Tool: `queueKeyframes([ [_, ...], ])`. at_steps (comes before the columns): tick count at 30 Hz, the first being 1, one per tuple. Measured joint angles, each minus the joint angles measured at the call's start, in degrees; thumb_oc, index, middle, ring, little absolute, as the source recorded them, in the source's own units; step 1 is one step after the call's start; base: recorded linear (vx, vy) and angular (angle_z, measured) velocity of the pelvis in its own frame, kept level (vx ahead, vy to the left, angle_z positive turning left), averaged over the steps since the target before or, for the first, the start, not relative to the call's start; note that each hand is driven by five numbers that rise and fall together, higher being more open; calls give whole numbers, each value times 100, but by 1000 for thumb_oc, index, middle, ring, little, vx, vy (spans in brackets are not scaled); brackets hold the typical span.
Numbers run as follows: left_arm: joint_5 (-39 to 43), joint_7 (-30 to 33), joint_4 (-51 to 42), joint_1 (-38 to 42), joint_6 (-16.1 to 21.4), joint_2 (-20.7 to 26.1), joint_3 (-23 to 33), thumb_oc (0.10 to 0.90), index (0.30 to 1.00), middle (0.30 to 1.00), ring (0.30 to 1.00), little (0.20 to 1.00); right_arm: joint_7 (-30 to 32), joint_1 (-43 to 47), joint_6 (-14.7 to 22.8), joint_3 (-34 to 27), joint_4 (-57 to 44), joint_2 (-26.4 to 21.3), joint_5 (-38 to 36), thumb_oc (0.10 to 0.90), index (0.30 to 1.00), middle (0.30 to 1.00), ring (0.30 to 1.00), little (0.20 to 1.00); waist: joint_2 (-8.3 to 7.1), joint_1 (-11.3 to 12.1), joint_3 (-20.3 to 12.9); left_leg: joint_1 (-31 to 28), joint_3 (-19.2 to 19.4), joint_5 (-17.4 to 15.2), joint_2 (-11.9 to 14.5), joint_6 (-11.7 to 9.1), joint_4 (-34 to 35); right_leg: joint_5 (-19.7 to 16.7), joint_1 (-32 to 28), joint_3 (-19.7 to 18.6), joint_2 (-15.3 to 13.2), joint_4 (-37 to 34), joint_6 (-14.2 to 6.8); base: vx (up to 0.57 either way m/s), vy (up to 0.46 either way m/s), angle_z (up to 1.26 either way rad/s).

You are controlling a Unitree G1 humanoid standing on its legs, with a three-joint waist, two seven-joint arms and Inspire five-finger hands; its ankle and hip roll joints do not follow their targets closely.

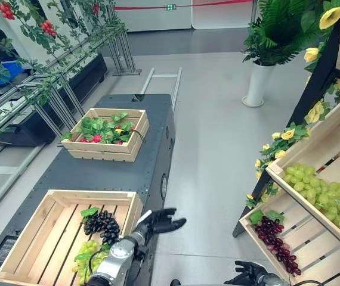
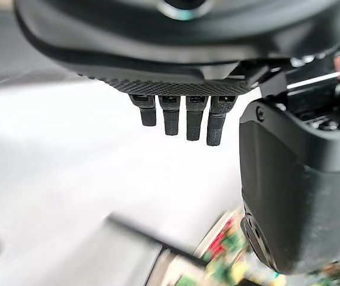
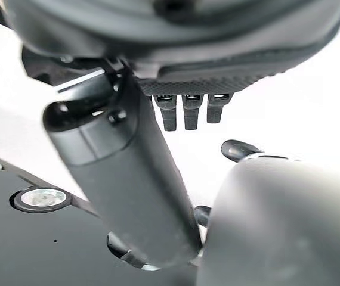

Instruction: Pick up the fruits from the basket on one side to the basket on the other side

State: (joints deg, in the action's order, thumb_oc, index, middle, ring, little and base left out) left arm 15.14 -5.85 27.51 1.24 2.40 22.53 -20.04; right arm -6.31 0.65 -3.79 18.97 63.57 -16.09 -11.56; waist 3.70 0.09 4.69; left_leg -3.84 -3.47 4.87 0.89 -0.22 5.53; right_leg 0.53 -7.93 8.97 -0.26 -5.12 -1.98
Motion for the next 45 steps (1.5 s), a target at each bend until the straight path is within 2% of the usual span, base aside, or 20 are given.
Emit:
queueKeyframes([
  [6, -944, 926, -615, 6, 30, 388, 661, 800, 900, 900, 900, 900, 0, -193, 31, -49, -190, -43, 9, 800, 900, 900, 900, 900, -21, 207, 62, 37, -138, 27, -4, -38, -1, 29, 4, 168, 22, 0, 35, 27, 1, 13],
  [9, -1498, 1306, -873, -41, 36, 581, 990, 800, 900, 900, 900, 900, 0, -222, 72, -64, -189, -9, 9, 800, 900, 900, 900, 900, -96, 262, 151, 43, -273, 46, -8, -66, -1, 60, -45, 280, 36, 0, 46, 44, -3, 19],
  [10, -1677, 1447, -910, -48, 36, 639, 1077, 800, 900, 900, 900, 900, 0, -226, 83, -59, -190, -4, 13, 800, 900, 900, 900, 900, -111, 352, 165, 72, -288, 45, -7, -71, 0, 69, -52, 294, 42, 0, 46, 28, 0, 14],
  [14, -2440, 1896, -977, -58, 33, 958, 1206, 800, 900, 900, 900, 900, 0, -252, 122, -50, -227, 12, 11, 800, 900, 900, 900, 900, -203, 435, 255, 133, -383, 38, -15, -104, -1, 112, -36, 390, 48, 3, 21, -2, 12, 11],
  [19, -3179, 2044, -899, -103, -49, 1400, 1230, 800, 900, 900, 900, 900, -5, -206, 150, -25, -336, -2, 10, 800, 900, 900, 900, 900, -268, 562, 471, 255, -441, 108, -31, -90, -42, 113, 44, 462, 50, 6, 19, -42, 47, 10],
  [24, -3773, 2042, -674, -131, -90, 1857, 1260, 800, 900, 900, 900, 900, -112, -50, 257, -10, -330, -137, 8, 800, 900, 900, 900, 900, -179, 587, 749, 395, -581, 143, -95, -99, -126, 137, 79, 606, 40, 6, -4, -39, 64, 23],
  [28, -4032, 2056, -475, -63, -83, 2225, 1269, 800, 900, 900, 900, 900, -150, 106, 335, 21, -346, -211, -14, 800, 900, 900, 900, 900, -134, 726, 1051, 710, -578, 160, -102, -115, -349, 169, 248, 629, 68, 75, 44, -74, 43, 29],
  [33, -4359, 2087, 41, 192, -62, 2696, 1248, 800, 900, 900, 900, 900, -194, 486, 425, 162, -417, -378, -277, 800, 900, 900, 900, 900, -168, 893, 1543, 1133, -574, 188, -37, -165, -633, 444, 758, 757, 95, 738, 153, -58, 36, 20],
  [39, -4595, 2115, 486, 692, -124, 3155, 1072, 800, 900, 900, 900, 900, -194, 764, 505, 177, -599, -444, -712, 800, 900, 900, 900, 900, -246, 884, 1979, 1711, -554, 189, -169, -166, -1034, 1015, 1769, 724, -146, 2169, 196, -76, 48, 8],
  [45, -4716, 2135, 503, 1254, -232, 3296, 895, 800, 900, 900, 900, 900, -194, 993, 517, 204, -784, -455, -741, 800, 900, 900, 900, 900, -229, 856, 2310, 2109, -472, 159, -279, -200, -1458, 1306, 2341, 687, -328, 3024, 250, -16, 22, 3],
])
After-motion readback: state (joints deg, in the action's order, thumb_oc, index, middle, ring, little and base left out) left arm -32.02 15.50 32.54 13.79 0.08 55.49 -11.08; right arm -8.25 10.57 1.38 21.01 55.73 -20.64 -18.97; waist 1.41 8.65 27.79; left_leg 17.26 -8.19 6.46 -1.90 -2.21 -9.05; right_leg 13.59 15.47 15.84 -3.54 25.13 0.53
